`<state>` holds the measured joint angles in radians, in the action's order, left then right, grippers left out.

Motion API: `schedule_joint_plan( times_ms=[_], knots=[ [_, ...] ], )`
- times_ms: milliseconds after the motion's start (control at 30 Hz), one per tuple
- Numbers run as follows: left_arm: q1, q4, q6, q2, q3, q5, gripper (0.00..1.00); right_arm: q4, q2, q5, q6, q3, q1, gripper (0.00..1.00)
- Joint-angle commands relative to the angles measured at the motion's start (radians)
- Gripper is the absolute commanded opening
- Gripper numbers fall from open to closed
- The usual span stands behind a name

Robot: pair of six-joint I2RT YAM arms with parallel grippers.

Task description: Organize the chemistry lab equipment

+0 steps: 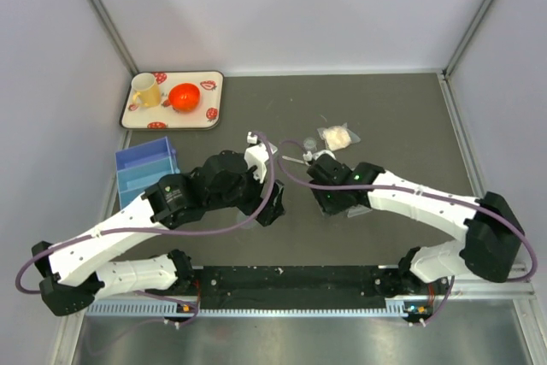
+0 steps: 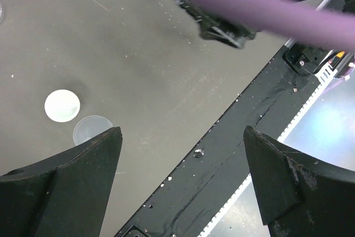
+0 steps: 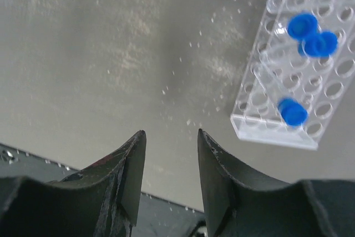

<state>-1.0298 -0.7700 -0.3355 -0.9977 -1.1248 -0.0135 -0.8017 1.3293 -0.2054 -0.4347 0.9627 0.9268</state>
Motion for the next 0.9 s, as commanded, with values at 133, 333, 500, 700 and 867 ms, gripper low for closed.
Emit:
schedule_joint_plan(
  times_ms=[133,333,500,700,867],
  knots=[
    [0.002,0.047,-0.034,0.027,0.022,-0.014,0.96,0.234,0.157,-0.009,-0.006,0.014,-0.06,0.43],
    [0.002,0.049,-0.023,0.016,0.023,-0.019,0.96,0.272,0.228,-0.052,-0.012,0.011,-0.112,0.46],
    [0.002,0.048,-0.014,-0.001,0.02,-0.023,0.96,0.289,0.266,-0.083,-0.012,0.011,-0.137,0.46],
    [0.002,0.049,-0.005,-0.018,0.014,-0.026,0.96,0.294,0.32,-0.132,-0.012,0.028,-0.143,0.46],
    [0.002,0.048,0.001,-0.019,0.014,-0.031,0.96,0.288,0.347,-0.183,-0.01,0.039,-0.143,0.46]
  ],
)
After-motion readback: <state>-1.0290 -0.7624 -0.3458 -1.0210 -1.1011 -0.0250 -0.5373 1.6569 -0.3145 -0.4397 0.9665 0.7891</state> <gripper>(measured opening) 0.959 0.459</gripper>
